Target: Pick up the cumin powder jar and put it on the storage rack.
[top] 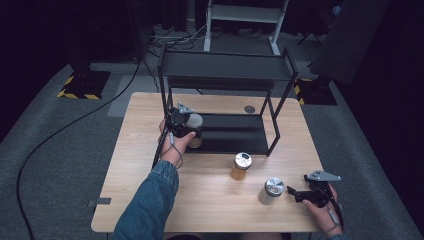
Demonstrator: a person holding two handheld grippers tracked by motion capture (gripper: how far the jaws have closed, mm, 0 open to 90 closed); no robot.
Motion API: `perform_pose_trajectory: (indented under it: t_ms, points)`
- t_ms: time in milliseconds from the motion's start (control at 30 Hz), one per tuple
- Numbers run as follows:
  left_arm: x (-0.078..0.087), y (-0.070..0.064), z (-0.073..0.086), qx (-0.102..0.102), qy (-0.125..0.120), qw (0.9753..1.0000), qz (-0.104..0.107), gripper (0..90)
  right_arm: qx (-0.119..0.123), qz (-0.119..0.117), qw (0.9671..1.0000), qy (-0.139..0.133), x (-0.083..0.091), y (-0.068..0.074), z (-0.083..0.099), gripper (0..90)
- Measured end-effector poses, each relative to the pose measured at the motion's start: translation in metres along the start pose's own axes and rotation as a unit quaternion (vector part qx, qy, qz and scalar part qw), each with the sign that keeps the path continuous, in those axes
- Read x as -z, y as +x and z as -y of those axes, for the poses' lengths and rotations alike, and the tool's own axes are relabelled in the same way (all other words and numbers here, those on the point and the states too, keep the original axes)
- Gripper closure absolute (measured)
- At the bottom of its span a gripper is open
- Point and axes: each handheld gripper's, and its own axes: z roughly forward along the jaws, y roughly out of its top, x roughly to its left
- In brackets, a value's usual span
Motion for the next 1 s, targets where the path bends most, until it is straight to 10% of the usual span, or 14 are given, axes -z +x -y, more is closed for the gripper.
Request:
perform_pose_trajectory:
  t_ms: [433,1000]
  points:
    - [0.051,-0.008,0.025,-0.026,-0.023,0.9994,0.002,14.3,-0.003,0.004,1.0000,-0.005,0.000,0.000,0.001,12.8]
    - [0.072,-0.013,0.080,-0.037,-0.016,0.9992,-0.008,13.6,-0.003,0.005,1.0000,-0.006,0.000,0.000,0.001,12.7]
